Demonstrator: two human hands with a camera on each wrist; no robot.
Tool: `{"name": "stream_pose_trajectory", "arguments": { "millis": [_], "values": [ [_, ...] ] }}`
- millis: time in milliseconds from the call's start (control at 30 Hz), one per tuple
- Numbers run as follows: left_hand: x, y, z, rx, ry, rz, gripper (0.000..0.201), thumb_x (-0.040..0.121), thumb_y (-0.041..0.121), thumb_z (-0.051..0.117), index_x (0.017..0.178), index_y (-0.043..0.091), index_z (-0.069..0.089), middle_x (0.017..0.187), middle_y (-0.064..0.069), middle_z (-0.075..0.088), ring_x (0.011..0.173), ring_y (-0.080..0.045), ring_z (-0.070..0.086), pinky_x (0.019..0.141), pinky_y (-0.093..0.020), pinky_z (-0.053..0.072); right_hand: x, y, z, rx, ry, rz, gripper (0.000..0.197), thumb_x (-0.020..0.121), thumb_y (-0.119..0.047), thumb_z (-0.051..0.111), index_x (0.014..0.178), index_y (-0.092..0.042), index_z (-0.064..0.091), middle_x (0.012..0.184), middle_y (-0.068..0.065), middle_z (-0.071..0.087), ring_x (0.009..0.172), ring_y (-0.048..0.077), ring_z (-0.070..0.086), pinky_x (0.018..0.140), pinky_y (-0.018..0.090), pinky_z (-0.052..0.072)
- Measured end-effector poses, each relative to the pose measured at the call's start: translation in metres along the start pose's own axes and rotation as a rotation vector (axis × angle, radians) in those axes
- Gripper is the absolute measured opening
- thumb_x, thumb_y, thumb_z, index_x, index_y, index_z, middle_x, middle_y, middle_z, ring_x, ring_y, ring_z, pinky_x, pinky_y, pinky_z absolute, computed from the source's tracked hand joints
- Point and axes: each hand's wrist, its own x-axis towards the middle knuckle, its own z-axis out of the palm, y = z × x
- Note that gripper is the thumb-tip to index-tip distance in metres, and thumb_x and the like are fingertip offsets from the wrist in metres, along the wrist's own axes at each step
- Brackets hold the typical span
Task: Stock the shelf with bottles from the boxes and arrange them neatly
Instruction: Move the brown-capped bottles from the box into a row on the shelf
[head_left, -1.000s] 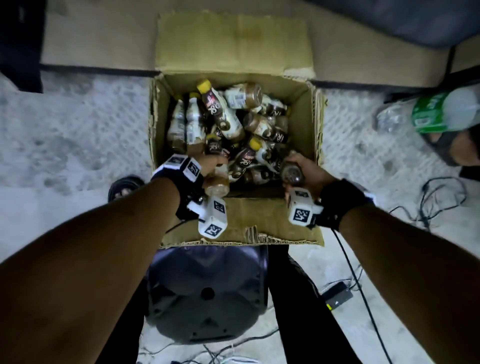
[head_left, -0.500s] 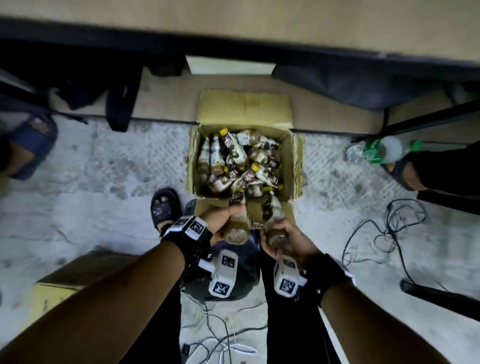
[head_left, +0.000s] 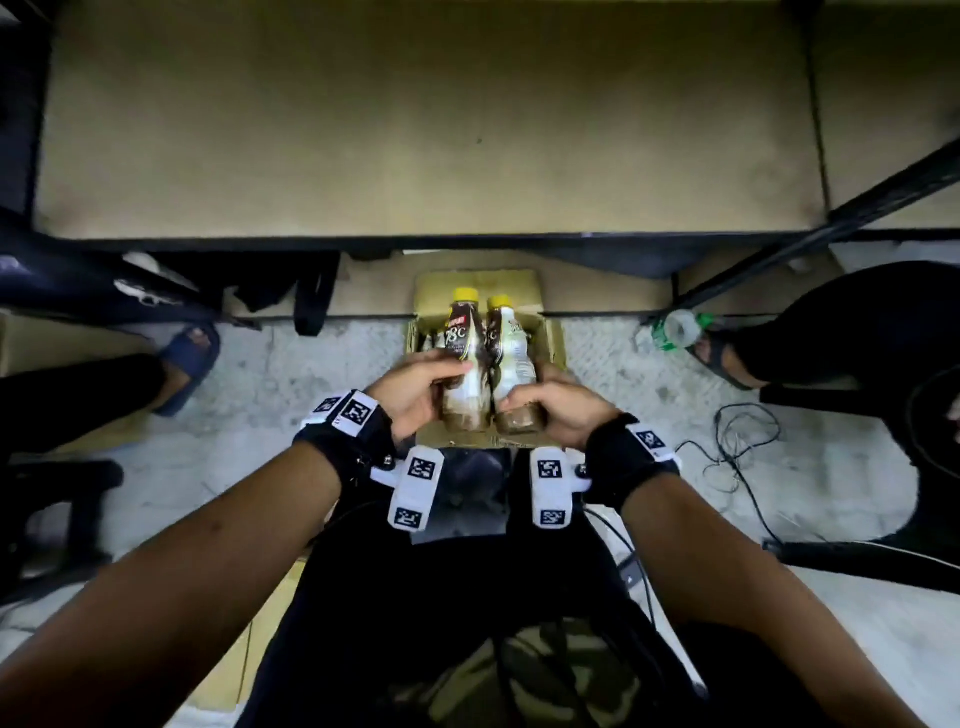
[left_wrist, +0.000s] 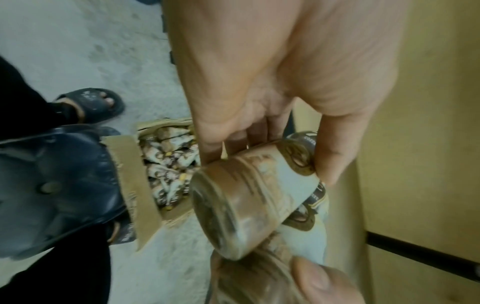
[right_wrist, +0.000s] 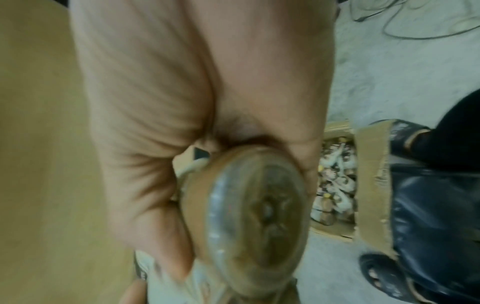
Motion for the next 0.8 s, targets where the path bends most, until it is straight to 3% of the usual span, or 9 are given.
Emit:
{"name": "stream_pose_trajectory", "arguments": {
  "millis": [67, 133, 233, 333, 400, 500, 600, 733, 800],
  "values": [
    [-0.016, 0.021, 0.008, 0.027, 0.005, 0.086, 0.021, 0.085, 0.005, 0.064, 0.106, 0.004, 0.067, 0.101, -0.013, 0.068, 0.093, -0.027, 0.064, 0.089, -0.045, 0.051, -0.016, -0.022, 0.015, -0.043, -0.014, -0.124, 0.06, 0.068, 0.019, 0.065, 0.123, -0.006, 0.057, 0.113, 0.019, 0.069, 0.105, 0.035, 0.066, 0.095, 0.049, 0.051],
    [-0.03, 0.043, 0.017, 0.047, 0.002, 0.174, 0.028, 0.085, 0.004, 0.064, 0.113, 0.001, 0.064, 0.11, -0.017, 0.069, 0.097, -0.028, 0.067, 0.09, -0.043, 0.054, -0.026, -0.042, 0.028, -0.031, 0.008, -0.233, 0.058, 0.072, 0.02, 0.061, 0.125, -0.004, 0.055, 0.12, 0.022, 0.066, 0.109, 0.038, 0.064, 0.094, 0.051, 0.052],
    [-0.05, 0.081, 0.028, 0.085, -0.022, 0.319, 0.038, 0.084, 0.005, 0.067, 0.121, -0.002, 0.06, 0.116, -0.02, 0.067, 0.106, -0.031, 0.066, 0.091, -0.043, 0.054, -0.046, -0.077, 0.049, 0.052, 0.049, -0.356, 0.048, 0.084, 0.0, 0.067, 0.13, -0.005, 0.055, 0.122, 0.021, 0.066, 0.112, 0.037, 0.064, 0.097, 0.051, 0.051],
    [-0.073, 0.121, 0.038, 0.141, -0.04, 0.489, 0.035, 0.082, 0.001, 0.068, 0.117, -0.001, 0.063, 0.107, -0.017, 0.071, 0.097, -0.025, 0.07, 0.08, -0.033, 0.057, -0.075, -0.113, 0.072, 0.049, 0.074, -0.509, 0.037, 0.092, -0.01, 0.063, 0.127, -0.002, 0.059, 0.119, 0.018, 0.068, 0.112, 0.033, 0.065, 0.099, 0.046, 0.051],
    [-0.09, 0.148, 0.044, 0.193, -0.042, 0.616, 0.035, 0.08, -0.001, 0.07, 0.114, 0.0, 0.065, 0.105, -0.015, 0.072, 0.094, -0.023, 0.07, 0.079, -0.033, 0.056, -0.093, -0.137, 0.085, -0.018, 0.084, -0.645, 0.035, 0.092, -0.009, 0.063, 0.126, -0.002, 0.059, 0.119, 0.017, 0.068, 0.113, 0.031, 0.064, 0.101, 0.047, 0.049],
    [-0.119, 0.189, 0.051, 0.243, -0.073, 0.805, 0.038, 0.076, -0.002, 0.074, 0.112, 0.001, 0.065, 0.108, -0.018, 0.07, 0.098, -0.026, 0.067, 0.09, -0.04, 0.054, -0.121, -0.176, 0.104, -0.14, 0.081, -0.849, 0.037, 0.089, -0.003, 0.064, 0.126, -0.003, 0.058, 0.118, 0.015, 0.069, 0.111, 0.029, 0.066, 0.098, 0.044, 0.051],
    [-0.147, 0.228, 0.059, 0.239, -0.136, 0.946, 0.04, 0.076, 0.0, 0.073, 0.114, 0.001, 0.063, 0.112, -0.017, 0.068, 0.104, -0.026, 0.065, 0.095, -0.04, 0.052, -0.149, -0.215, 0.124, -0.216, 0.048, -1.012, 0.037, 0.087, 0.003, 0.064, 0.123, -0.002, 0.059, 0.117, 0.015, 0.069, 0.111, 0.028, 0.066, 0.097, 0.039, 0.053],
    [-0.169, 0.272, 0.067, 0.232, -0.091, 1.1, 0.051, 0.069, 0.002, 0.074, 0.117, -0.003, 0.059, 0.113, -0.02, 0.067, 0.104, -0.027, 0.065, 0.094, -0.04, 0.052, -0.163, -0.258, 0.146, -0.262, -0.002, -1.143, 0.034, 0.086, 0.005, 0.064, 0.119, -0.005, 0.061, 0.115, 0.015, 0.07, 0.108, 0.027, 0.067, 0.093, 0.037, 0.054],
    [-0.173, 0.289, 0.068, 0.241, -0.045, 1.133, 0.046, 0.07, -0.003, 0.075, 0.114, 0.0, 0.061, 0.112, -0.02, 0.068, 0.105, -0.03, 0.066, 0.092, -0.044, 0.053, -0.159, -0.276, 0.152, -0.268, 0.002, -1.174, 0.033, 0.085, 0.006, 0.066, 0.114, -0.008, 0.063, 0.113, 0.016, 0.07, 0.106, 0.028, 0.068, 0.093, 0.04, 0.054]
  ]
}}
